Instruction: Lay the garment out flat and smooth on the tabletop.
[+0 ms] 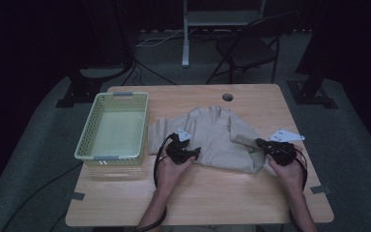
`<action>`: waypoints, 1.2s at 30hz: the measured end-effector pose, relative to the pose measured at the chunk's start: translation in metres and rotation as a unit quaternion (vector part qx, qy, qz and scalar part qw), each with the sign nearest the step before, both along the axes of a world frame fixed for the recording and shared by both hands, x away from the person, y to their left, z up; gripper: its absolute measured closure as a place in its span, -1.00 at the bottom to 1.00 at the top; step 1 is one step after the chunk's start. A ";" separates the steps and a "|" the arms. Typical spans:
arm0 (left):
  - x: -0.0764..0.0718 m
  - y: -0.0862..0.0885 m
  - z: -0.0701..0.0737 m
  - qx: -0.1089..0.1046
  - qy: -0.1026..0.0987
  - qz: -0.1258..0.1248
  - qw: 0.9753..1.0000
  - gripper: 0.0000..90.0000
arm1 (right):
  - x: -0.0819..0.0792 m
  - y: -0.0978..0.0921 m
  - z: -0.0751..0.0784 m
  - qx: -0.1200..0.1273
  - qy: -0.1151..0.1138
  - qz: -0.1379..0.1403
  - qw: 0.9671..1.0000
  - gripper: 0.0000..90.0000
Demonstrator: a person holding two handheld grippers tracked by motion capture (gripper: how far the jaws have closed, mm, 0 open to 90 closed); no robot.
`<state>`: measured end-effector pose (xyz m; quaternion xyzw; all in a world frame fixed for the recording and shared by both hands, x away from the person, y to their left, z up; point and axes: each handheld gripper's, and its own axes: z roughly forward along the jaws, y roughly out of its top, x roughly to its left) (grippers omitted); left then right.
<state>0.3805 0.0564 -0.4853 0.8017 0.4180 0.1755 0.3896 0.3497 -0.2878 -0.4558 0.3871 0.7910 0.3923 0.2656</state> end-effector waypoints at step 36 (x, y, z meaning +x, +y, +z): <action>0.000 0.001 0.000 -0.004 0.002 -0.001 1.000 -0.08 | 0.013 -0.024 0.011 0.025 -0.024 -0.075 0.997 0.91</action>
